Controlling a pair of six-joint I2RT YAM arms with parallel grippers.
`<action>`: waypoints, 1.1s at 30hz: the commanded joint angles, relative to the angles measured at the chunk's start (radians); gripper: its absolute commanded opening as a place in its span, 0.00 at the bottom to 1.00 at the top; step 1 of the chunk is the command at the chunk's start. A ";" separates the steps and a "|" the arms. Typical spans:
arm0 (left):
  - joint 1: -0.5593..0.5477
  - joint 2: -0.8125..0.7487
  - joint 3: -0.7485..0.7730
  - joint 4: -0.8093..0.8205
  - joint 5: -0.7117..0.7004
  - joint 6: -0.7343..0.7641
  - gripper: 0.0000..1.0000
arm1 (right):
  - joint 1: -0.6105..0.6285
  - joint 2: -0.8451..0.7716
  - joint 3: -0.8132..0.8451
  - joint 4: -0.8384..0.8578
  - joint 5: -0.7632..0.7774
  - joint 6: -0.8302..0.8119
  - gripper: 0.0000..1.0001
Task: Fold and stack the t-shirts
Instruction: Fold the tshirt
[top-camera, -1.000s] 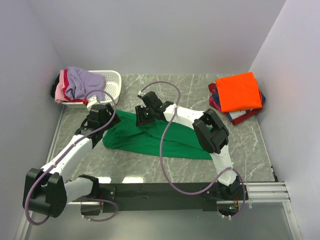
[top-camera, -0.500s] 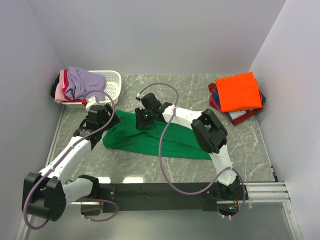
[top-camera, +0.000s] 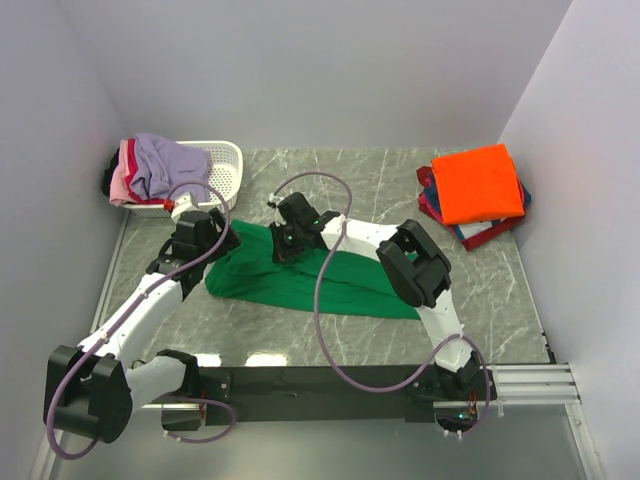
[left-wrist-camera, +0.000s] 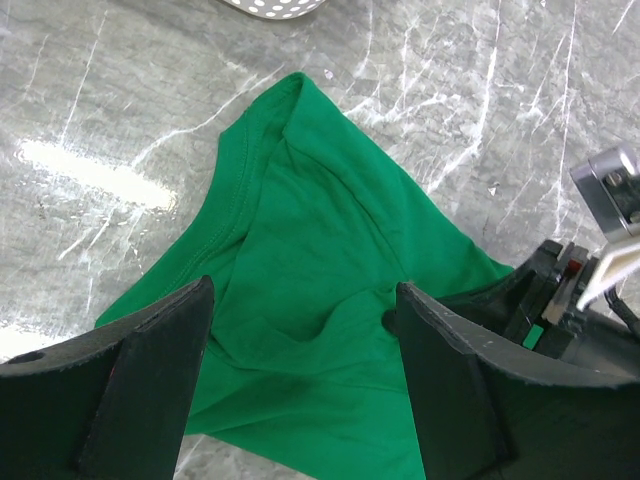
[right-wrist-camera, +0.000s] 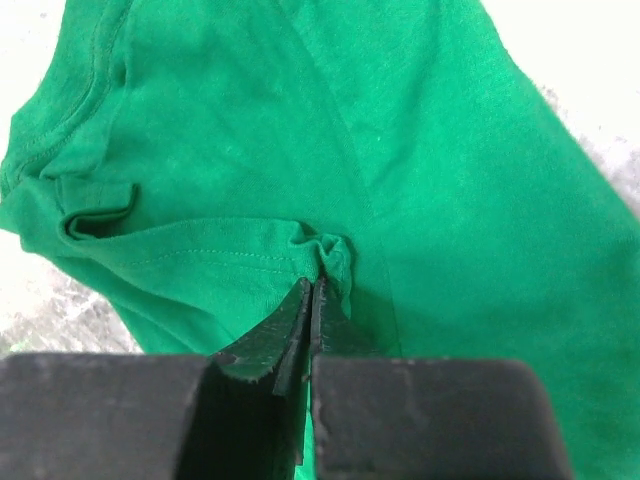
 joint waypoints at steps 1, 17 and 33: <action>0.007 0.005 -0.005 0.029 0.007 0.004 0.79 | 0.022 -0.088 -0.046 0.069 0.004 -0.024 0.00; 0.013 0.047 -0.011 0.051 0.027 0.008 0.79 | 0.078 -0.194 -0.213 0.165 -0.010 -0.125 0.08; 0.005 0.173 0.003 0.163 0.076 0.004 0.79 | 0.096 -0.361 -0.389 0.138 -0.045 -0.162 0.29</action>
